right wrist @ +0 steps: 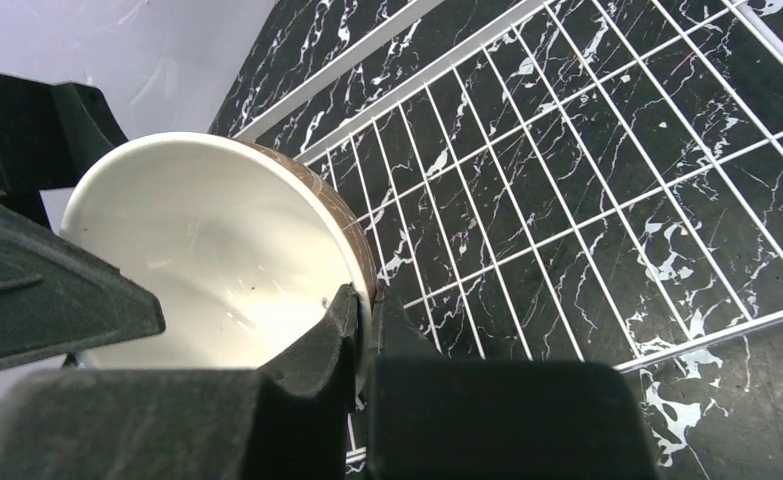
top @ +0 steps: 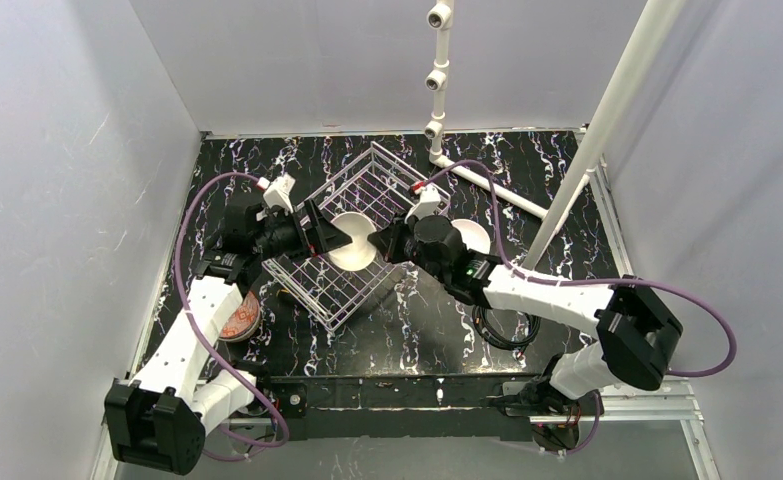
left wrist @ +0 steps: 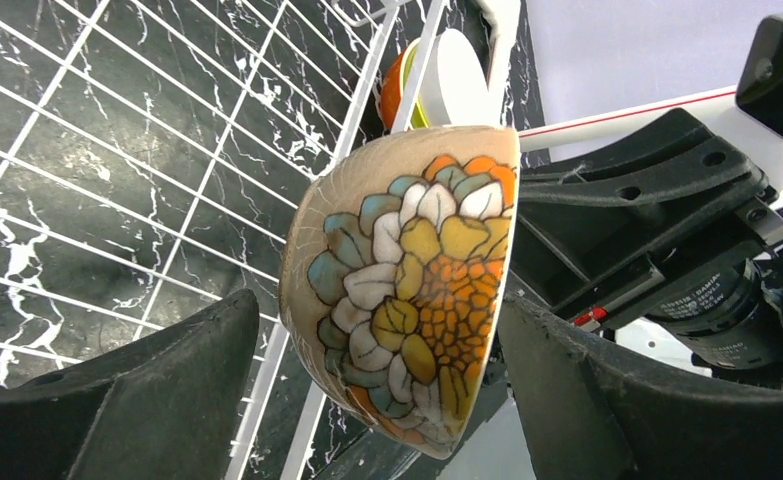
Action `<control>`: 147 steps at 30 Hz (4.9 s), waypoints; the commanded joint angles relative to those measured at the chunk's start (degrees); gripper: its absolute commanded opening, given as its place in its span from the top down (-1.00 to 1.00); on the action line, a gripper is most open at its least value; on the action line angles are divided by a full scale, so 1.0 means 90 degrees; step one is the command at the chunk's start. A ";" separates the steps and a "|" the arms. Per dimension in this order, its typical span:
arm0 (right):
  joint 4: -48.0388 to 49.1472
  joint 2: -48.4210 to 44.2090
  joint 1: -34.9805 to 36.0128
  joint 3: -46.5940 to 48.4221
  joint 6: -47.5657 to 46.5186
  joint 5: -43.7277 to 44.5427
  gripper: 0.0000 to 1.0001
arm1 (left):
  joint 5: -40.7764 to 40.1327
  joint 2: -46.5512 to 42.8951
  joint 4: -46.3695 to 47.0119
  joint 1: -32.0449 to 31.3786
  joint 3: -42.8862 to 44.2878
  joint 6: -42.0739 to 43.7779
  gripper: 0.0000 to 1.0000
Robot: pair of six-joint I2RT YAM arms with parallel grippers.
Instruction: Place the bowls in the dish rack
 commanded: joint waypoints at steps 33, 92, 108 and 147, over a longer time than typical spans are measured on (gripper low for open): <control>0.0488 0.3331 -0.0558 0.3906 -0.6951 0.2044 0.97 | -0.3532 -0.0942 -0.2943 -0.0006 0.0672 0.0073 -0.94; 0.2488 0.5683 0.0423 0.4444 -1.1086 0.4611 0.52 | -0.2952 -0.1901 -0.2763 -0.0006 -0.0733 -0.0528 -0.34; 0.4241 0.6038 -0.0082 0.5044 -1.2315 0.4439 0.83 | -0.3021 -0.2267 -0.3154 -0.0006 -0.0721 -0.0580 -0.50; 0.2000 0.5664 0.0102 0.4149 -1.1061 0.3106 0.03 | -0.2510 -0.1712 -0.2416 -0.0006 -0.1000 -0.1047 -0.68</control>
